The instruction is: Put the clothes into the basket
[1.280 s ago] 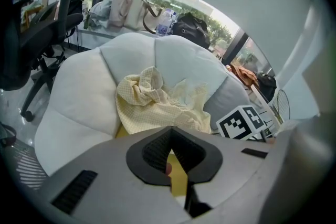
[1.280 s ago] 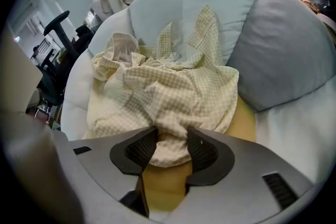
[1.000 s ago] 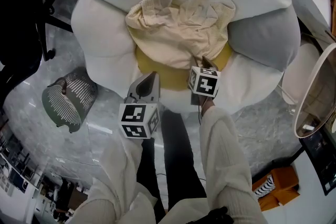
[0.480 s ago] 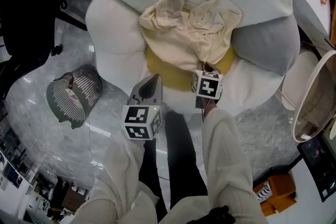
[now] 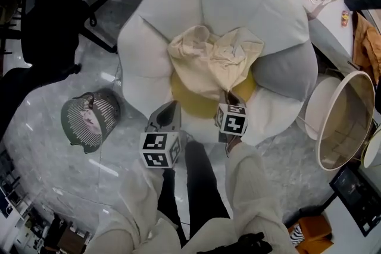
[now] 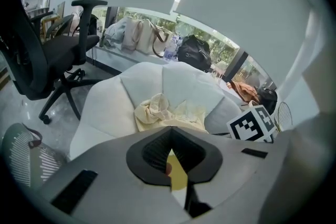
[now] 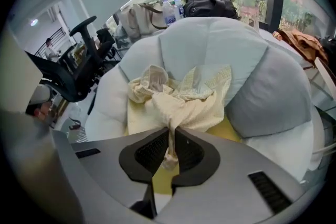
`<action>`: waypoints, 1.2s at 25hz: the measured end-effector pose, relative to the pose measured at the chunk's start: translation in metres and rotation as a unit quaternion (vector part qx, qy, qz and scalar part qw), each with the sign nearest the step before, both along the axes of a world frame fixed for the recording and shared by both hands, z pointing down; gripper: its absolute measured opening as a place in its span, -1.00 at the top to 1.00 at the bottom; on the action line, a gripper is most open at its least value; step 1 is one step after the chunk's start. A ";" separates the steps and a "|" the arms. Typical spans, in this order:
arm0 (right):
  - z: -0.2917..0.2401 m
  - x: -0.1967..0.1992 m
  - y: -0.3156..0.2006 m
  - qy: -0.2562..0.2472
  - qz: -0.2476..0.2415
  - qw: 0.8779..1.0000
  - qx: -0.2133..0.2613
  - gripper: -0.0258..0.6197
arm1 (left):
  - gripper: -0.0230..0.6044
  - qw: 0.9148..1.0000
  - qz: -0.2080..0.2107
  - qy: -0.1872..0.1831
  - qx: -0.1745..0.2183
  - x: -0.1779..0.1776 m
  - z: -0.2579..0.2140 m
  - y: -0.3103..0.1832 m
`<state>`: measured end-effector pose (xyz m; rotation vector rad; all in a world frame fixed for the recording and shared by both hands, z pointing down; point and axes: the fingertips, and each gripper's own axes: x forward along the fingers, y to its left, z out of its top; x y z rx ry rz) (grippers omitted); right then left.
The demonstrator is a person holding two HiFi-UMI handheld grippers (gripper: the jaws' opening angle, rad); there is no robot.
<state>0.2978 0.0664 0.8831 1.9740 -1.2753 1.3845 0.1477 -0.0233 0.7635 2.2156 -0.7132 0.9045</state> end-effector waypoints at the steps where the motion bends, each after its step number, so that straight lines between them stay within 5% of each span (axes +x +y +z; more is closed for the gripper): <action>1: -0.010 -0.002 -0.001 0.000 0.000 1.000 0.005 0.79 | 0.91 1.000 0.000 0.002 -0.001 -0.001 -0.010 0.002; 18: -0.206 -0.017 -0.011 0.003 0.020 0.997 0.076 0.79 | 0.91 0.997 -0.006 0.053 0.051 -0.022 -0.200 -0.003; 30: -0.345 -0.054 -0.029 0.021 -0.004 0.991 0.133 0.79 | 0.91 0.990 -0.071 0.055 0.113 -0.110 -0.302 -0.009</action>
